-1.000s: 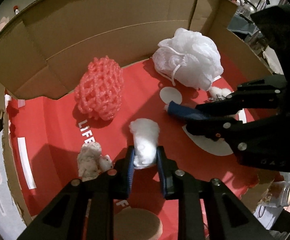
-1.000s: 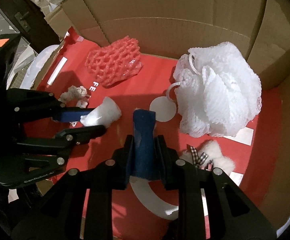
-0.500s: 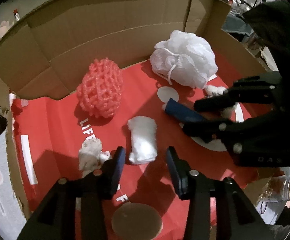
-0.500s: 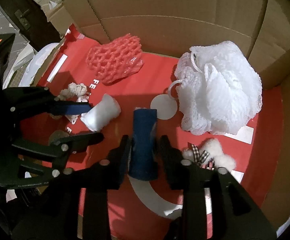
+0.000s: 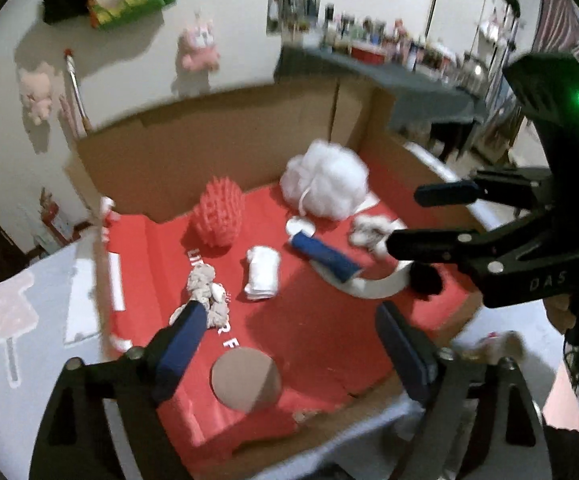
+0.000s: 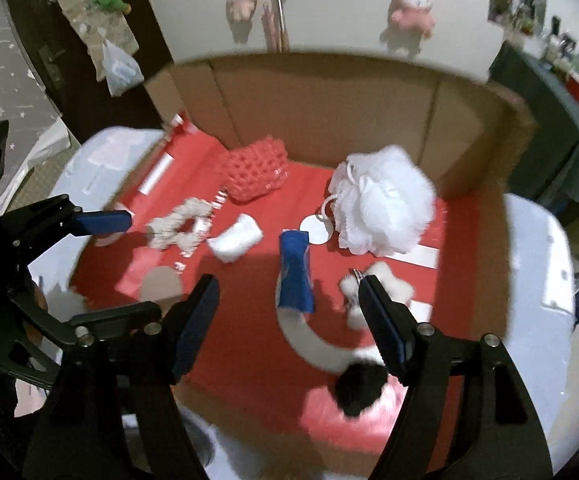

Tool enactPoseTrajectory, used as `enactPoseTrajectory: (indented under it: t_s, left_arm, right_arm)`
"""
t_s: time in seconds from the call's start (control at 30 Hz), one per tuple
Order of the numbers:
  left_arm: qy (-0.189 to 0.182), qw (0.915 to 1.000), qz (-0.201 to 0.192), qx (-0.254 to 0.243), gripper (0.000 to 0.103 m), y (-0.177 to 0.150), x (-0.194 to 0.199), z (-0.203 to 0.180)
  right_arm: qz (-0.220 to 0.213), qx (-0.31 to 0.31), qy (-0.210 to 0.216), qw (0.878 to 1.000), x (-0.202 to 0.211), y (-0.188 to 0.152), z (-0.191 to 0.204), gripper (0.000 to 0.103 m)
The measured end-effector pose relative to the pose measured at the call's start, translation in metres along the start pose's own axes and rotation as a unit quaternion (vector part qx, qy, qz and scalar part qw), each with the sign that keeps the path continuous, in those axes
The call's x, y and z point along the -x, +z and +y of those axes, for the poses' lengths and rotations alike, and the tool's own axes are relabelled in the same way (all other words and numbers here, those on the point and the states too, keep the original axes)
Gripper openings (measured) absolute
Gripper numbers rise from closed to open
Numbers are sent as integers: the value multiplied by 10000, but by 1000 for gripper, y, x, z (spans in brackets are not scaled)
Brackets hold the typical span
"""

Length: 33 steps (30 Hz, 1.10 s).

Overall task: Organize soft objects
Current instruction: 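Move both tools back toward the remaining items on the table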

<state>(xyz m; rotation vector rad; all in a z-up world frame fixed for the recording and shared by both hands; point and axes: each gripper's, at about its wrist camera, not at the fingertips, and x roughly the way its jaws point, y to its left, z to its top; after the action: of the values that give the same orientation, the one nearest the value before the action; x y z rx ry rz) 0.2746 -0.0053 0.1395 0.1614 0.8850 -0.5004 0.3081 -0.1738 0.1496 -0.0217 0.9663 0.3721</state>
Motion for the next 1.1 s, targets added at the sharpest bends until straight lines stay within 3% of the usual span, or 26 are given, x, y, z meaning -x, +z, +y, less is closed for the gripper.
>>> enactPoseTrajectory:
  t_s: [0.27, 0.37, 0.6, 0.87, 1.1]
  left_arm:
    - [224, 9931, -1126, 218, 103, -27, 89, -39]
    - [416, 9863, -1584, 219, 103, -46, 120, -55]
    - [704, 9679, -2399, 274, 103, -96, 164, -87]
    - [1010, 9557, -2740, 371, 103, -149, 173, -115]
    - [1235, 9555, -2657, 348, 103, -183, 152, -132]
  right_arm:
    - [-1310, 369, -626, 9887, 114, -49, 46, 82]
    - [-1680, 359, -789, 9820, 144, -73, 59, 91]
    - [-2351, 112, -964, 9671, 187, -136, 74, 92]
    - [-2931, -55, -1478, 9446, 197, -203, 92, 93]
    - [-2943, -108, -1835, 9379, 167, -240, 106, 98]
